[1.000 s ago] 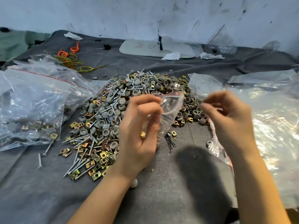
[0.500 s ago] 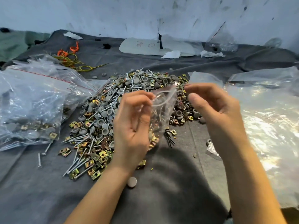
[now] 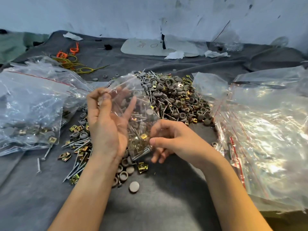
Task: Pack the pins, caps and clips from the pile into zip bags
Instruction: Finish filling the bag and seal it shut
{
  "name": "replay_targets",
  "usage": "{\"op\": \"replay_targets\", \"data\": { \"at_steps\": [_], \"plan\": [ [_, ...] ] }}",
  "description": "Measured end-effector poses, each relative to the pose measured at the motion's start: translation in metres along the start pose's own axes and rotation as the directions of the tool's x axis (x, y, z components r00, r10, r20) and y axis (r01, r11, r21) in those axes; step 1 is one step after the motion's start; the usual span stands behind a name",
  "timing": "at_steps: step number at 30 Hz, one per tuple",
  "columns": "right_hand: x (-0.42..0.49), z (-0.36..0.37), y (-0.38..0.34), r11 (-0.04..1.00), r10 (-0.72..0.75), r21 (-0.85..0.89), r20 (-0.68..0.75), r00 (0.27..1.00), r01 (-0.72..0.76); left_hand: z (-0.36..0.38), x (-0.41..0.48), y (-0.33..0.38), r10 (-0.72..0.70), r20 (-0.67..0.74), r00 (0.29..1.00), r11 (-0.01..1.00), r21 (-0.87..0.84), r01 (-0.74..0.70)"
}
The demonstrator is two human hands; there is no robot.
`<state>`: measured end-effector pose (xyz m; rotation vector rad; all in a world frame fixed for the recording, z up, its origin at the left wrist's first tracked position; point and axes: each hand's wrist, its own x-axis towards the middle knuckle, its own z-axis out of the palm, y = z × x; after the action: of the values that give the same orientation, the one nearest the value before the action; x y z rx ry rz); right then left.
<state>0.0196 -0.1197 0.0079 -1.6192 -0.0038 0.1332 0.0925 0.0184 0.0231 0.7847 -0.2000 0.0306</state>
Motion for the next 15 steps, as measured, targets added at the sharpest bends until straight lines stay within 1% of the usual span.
{"op": "replay_targets", "data": {
  "at_steps": [2, 3, 4, 5, 6, 7, 8, 9, 10, 11, 12, 15],
  "plan": [
    [-0.002, -0.005, -0.002, 0.999, 0.001, -0.041, -0.026, 1.0, -0.002, -0.002, 0.002, 0.001, -0.008, -0.03, 1.0, 1.0, -0.008, 0.008],
    [-0.002, -0.01, -0.003, 0.997, -0.016, -0.08, -0.073, 0.997, 0.01, -0.003, 0.002, 0.002, -0.006, -0.039, 0.999, 1.0, -0.008, 0.006],
    [-0.003, -0.014, -0.003, 0.994, -0.042, -0.102, -0.152, 0.988, 0.027, -0.004, 0.003, 0.002, -0.005, -0.043, 0.999, 1.0, -0.006, 0.005],
    [-0.002, -0.019, -0.003, 0.993, -0.079, -0.11, -0.262, 0.962, 0.051, -0.004, 0.003, 0.002, -0.006, -0.041, 0.999, 1.0, -0.004, 0.005],
    [-0.002, -0.024, -0.001, 0.991, -0.11, -0.117, -0.386, 0.916, 0.07, -0.004, 0.002, 0.002, -0.007, -0.036, 0.999, 1.0, -0.001, 0.007],
    [-0.001, -0.029, 0.003, 0.985, -0.139, -0.16, -0.508, 0.85, 0.066, -0.004, 0.002, 0.001, -0.006, -0.028, 1.0, 1.0, 0.009, 0.006],
    [0.001, -0.033, 0.006, 0.968, -0.169, -0.252, -0.603, 0.78, 0.015, -0.005, 0.001, 0.0, 0.003, -0.016, 1.0, 1.0, 0.026, -0.003],
    [0.002, -0.037, 0.01, 0.927, -0.196, -0.368, -0.65, 0.734, -0.078, -0.005, 0.0, -0.001, 0.021, -0.004, 1.0, 0.999, 0.05, -0.021],
    [0.003, -0.039, 0.011, 0.877, -0.204, -0.451, -0.662, 0.721, -0.166, -0.006, 0.0, -0.001, 0.049, 0.013, 0.999, 0.995, 0.086, -0.05],
    [0.003, -0.039, 0.013, 0.838, -0.191, -0.497, -0.654, 0.732, -0.225, -0.007, 0.0, -0.002, 0.084, 0.031, 0.996, 0.988, 0.131, -0.088],
    [0.003, -0.038, 0.013, 0.822, -0.162, -0.51, -0.634, 0.757, -0.252, -0.007, 0.0, -0.002, 0.123, 0.054, 0.991, 0.975, 0.18, -0.131],
    [0.001, -0.036, 0.013, 0.779, -0.099, -0.559, -0.557, 0.825, -0.284, -0.007, -0.002, -0.006, 0.203, 0.126, 0.971, 0.934, 0.274, -0.23]
  ]
}}
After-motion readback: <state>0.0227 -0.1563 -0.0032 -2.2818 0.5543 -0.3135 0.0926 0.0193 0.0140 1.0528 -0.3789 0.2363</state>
